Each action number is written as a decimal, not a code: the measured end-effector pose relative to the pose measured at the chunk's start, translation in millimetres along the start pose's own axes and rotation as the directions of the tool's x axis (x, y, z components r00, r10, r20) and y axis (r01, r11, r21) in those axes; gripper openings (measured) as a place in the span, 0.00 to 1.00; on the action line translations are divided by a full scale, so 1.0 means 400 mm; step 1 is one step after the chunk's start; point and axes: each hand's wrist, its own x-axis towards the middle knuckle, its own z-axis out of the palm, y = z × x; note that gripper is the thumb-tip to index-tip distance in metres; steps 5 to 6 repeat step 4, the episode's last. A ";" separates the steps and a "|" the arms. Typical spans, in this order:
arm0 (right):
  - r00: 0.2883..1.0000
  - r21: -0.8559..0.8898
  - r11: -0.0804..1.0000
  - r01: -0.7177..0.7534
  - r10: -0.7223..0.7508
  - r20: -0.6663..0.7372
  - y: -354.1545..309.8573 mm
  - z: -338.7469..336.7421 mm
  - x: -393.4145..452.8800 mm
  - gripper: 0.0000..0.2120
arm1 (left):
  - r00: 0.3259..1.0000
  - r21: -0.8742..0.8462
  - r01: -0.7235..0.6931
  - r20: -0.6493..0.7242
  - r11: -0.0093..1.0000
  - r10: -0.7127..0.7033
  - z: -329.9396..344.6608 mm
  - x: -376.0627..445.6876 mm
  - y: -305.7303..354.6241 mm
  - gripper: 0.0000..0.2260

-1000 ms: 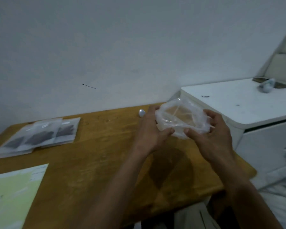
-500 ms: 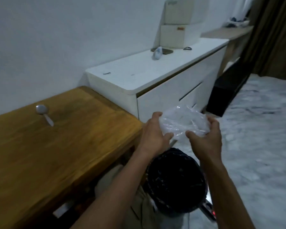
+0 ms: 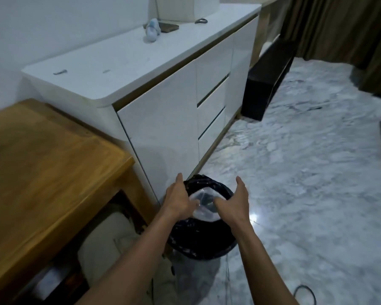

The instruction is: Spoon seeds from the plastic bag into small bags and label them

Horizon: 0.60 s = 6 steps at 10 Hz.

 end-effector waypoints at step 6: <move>1.000 0.057 0.998 -0.013 0.012 0.016 -0.029 0.034 0.009 0.39 | 0.997 -0.046 -0.053 -0.058 0.998 0.050 -0.033 0.001 -0.014 0.40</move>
